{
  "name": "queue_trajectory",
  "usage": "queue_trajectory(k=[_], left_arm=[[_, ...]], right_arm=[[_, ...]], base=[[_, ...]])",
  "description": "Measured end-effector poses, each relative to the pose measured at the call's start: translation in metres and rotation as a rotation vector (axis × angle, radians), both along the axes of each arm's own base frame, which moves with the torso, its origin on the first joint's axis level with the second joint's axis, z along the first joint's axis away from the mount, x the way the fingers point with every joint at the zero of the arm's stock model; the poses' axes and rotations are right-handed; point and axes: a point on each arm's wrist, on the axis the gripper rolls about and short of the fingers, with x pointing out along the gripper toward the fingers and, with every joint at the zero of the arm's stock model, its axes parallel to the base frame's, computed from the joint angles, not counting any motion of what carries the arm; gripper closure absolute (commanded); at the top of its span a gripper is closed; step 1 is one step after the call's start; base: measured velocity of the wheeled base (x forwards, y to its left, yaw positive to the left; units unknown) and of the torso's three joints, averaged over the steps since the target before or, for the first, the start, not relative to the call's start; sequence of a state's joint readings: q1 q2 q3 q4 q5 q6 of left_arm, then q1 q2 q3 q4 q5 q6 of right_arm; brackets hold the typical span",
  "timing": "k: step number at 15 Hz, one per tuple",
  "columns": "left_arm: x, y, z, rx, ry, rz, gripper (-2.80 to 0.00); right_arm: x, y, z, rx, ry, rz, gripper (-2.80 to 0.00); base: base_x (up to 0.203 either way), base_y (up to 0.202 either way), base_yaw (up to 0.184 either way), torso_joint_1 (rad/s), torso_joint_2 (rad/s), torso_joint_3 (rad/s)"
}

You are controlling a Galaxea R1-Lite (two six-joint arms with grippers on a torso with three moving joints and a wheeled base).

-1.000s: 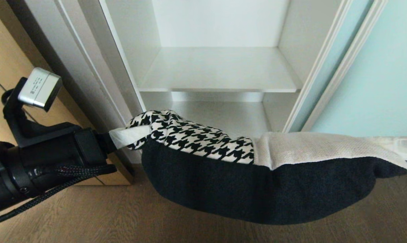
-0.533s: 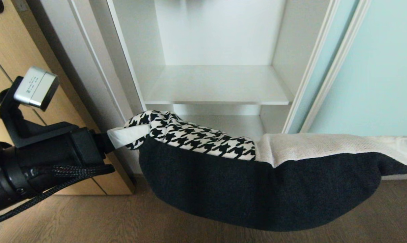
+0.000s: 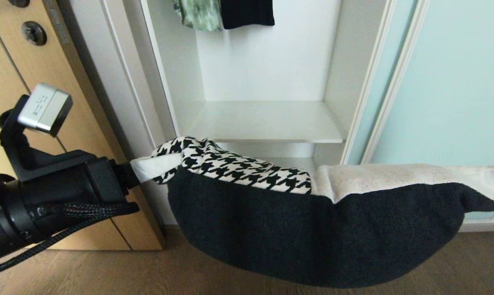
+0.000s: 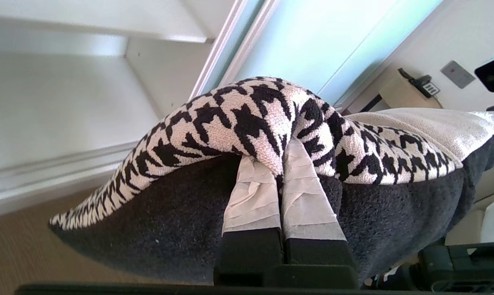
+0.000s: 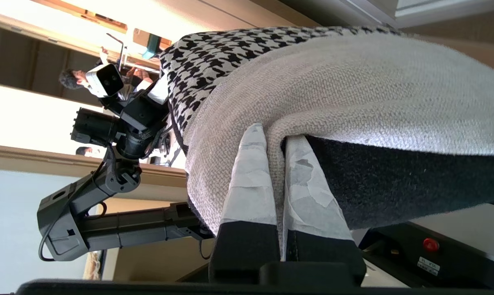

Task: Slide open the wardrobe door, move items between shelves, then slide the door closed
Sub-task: Place the pillow on the higher shelf

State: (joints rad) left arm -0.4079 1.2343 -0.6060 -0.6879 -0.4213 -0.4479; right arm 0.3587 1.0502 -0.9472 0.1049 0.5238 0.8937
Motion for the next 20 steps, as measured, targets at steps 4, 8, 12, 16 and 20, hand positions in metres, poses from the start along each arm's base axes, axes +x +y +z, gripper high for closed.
queue_trajectory(k=[4, 8, 12, 16, 20], left_arm=[[-0.0004, -0.0003, 0.0001, -0.002, 0.0, -0.004, 0.0], [-0.0007, -0.0004, -0.0012, 0.0, 0.003, -0.003, 0.0], [-0.0016, 0.0004, -0.0042, -0.001, -0.015, 0.003, 0.0], [-0.0032, 0.0012, -0.0053, -0.007, -0.027, 0.004, 0.0], [-0.0039, 0.0015, -0.0088, 0.0, -0.017, 0.004, 0.0]], right_arm=[[0.0003, 0.0001, 0.0001, 0.0, 0.001, 0.001, 0.0], [0.0014, 0.0005, -0.0004, -0.001, 0.004, 0.001, 0.0], [0.0018, 0.0007, -0.0005, -0.001, 0.004, 0.001, 0.0], [0.0018, 0.0007, -0.0005, -0.002, 0.004, 0.001, 0.0], [0.0024, 0.0015, 0.0033, 0.002, -0.016, 0.006, 0.0]], base=[[0.0, 0.0, 0.0, 0.002, 0.0, 0.203], [0.0, 0.0, 0.0, 0.001, 0.0, 0.171], [0.0, 0.0, 0.0, 0.003, 0.0, 0.029], [0.0, 0.0, 0.0, 0.0, 0.0, 0.0], [0.057, 0.0, -0.001, -0.001, 0.0, 0.003]])
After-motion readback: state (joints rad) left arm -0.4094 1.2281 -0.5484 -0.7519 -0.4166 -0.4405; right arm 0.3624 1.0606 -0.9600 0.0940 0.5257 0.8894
